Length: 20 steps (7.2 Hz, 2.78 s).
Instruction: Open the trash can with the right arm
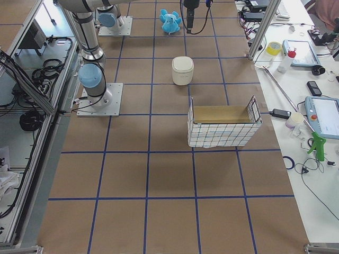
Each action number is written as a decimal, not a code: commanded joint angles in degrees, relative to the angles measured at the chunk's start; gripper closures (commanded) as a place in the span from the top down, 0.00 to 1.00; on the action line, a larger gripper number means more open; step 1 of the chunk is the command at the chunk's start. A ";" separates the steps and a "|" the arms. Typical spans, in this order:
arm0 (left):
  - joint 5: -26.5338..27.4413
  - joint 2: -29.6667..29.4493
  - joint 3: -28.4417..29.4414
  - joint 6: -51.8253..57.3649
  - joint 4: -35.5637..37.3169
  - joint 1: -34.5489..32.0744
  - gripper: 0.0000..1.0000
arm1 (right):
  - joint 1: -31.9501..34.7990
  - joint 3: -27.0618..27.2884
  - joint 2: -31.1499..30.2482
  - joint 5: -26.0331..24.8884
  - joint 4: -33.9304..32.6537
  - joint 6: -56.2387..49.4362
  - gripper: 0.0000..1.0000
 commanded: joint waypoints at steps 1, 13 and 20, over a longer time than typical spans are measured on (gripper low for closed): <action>0.00 0.00 0.00 -0.02 0.00 0.00 1.00 | 0.05 0.00 0.00 0.09 0.00 0.00 0.99; 0.00 0.00 0.00 0.06 0.00 0.00 1.00 | -0.21 29.17 3.60 -0.17 -31.72 -0.53 0.00; 0.00 0.00 0.00 -0.02 0.00 0.00 1.00 | -0.21 24.73 -0.16 0.00 -28.76 -0.18 1.00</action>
